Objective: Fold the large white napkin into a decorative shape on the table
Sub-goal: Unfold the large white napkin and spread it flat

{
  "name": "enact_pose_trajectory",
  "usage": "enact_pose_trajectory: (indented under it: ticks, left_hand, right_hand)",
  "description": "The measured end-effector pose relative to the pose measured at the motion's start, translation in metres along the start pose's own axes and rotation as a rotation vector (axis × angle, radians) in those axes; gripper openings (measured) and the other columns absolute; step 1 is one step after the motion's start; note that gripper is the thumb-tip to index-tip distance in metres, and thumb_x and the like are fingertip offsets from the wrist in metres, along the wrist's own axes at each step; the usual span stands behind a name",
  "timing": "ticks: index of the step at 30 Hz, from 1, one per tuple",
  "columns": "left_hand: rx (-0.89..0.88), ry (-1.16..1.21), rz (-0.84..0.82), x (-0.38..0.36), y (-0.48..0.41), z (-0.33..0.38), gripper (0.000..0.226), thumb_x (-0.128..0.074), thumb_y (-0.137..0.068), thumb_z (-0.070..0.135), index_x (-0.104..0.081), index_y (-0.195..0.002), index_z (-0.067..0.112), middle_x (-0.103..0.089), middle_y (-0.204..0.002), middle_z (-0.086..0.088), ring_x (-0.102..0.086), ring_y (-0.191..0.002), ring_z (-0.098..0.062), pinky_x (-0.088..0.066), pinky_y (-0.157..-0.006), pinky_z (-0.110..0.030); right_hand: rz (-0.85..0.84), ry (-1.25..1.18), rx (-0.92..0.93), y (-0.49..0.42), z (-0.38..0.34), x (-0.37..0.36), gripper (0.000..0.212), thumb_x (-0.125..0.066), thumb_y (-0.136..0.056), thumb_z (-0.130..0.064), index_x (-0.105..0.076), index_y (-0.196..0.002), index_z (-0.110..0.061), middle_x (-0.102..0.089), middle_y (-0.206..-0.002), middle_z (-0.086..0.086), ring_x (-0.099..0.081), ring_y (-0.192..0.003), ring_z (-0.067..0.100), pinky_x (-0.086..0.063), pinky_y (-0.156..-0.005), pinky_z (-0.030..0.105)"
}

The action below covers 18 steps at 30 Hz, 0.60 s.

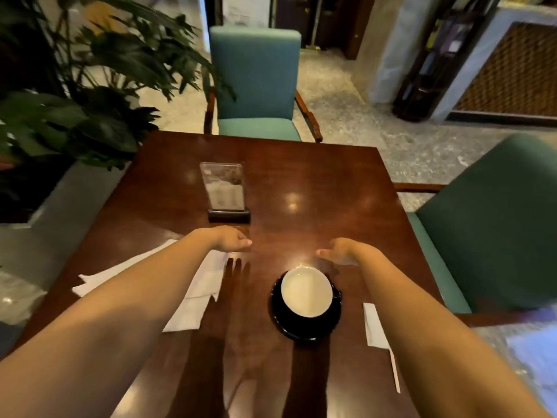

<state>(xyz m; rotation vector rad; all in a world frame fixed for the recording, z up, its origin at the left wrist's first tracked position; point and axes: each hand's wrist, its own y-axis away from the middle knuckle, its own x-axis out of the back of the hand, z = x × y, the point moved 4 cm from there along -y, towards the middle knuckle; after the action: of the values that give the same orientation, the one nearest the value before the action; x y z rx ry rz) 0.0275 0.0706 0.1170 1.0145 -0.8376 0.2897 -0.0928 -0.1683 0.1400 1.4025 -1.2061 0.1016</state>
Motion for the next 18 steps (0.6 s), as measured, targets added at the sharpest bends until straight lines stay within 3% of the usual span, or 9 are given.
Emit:
enact_pose_trajectory:
  ticks: [3, 6, 9, 13, 18]
  left_hand:
    - [0.067, 0.014, 0.028, 0.005, 0.031, -0.033, 0.051, -0.032, -0.098, 0.045, -0.044, -0.137, 0.015, -0.039, -0.148, -0.005, -0.034, -0.136, -0.024, -0.026, -0.111, -0.035]
    - [0.147, 0.018, 0.037, 0.003, 0.063, -0.071, 0.051, -0.033, -0.098, 0.042, -0.043, -0.138, 0.013, -0.038, -0.149, -0.007, -0.035, -0.136, -0.025, -0.026, -0.112, -0.035]
    - [0.201, 0.069, 0.047, -0.004, 0.092, -0.107, 0.048, -0.033, -0.099, 0.037, -0.044, -0.136, 0.008, -0.042, -0.145, -0.014, -0.04, -0.131, -0.03, -0.03, -0.108, -0.037]
    - [0.283, 0.102, 0.028, -0.027, 0.12, -0.147, 0.044, -0.028, -0.102, 0.032, -0.05, -0.129, 0.007, -0.047, -0.141, -0.011, -0.044, -0.126, -0.025, -0.03, -0.103, -0.03]
    - [0.346, 0.164, 0.078, -0.076, 0.123, -0.189, 0.052, -0.036, -0.098, 0.04, -0.028, -0.145, 0.018, -0.025, -0.155, -0.006, -0.024, -0.141, -0.025, -0.016, -0.116, -0.037]
  right_hand:
    - [-0.032, 0.044, 0.033, -0.005, -0.044, -0.004, 0.053, -0.044, -0.096, -0.042, -0.047, -0.132, -0.003, -0.048, -0.14, 0.015, -0.048, -0.125, 0.032, -0.047, -0.084, 0.022]
    - [-0.058, 0.251, 0.075, -0.007, -0.092, -0.013, 0.061, -0.039, -0.094, -0.053, -0.049, -0.131, -0.005, -0.049, -0.139, 0.012, -0.048, -0.123, 0.032, -0.041, -0.091, 0.035]
    - [-0.155, 0.314, 0.14, -0.013, -0.138, -0.037, 0.057, -0.042, -0.095, -0.048, -0.05, -0.129, -0.003, -0.052, -0.137, 0.011, -0.051, -0.121, 0.03, -0.041, -0.084, 0.034]
    - [-0.176, 0.409, 0.278, -0.016, -0.197, -0.081, 0.059, -0.048, -0.094, -0.045, -0.044, -0.135, -0.003, -0.043, -0.145, 0.011, -0.046, -0.128, 0.03, -0.039, -0.106, 0.039]
    - [-0.141, 0.518, 0.474, -0.014, -0.231, -0.143, 0.066, -0.052, -0.091, -0.044, -0.031, -0.143, -0.009, -0.035, -0.15, 0.013, -0.035, -0.135, 0.032, -0.033, -0.11, 0.039]
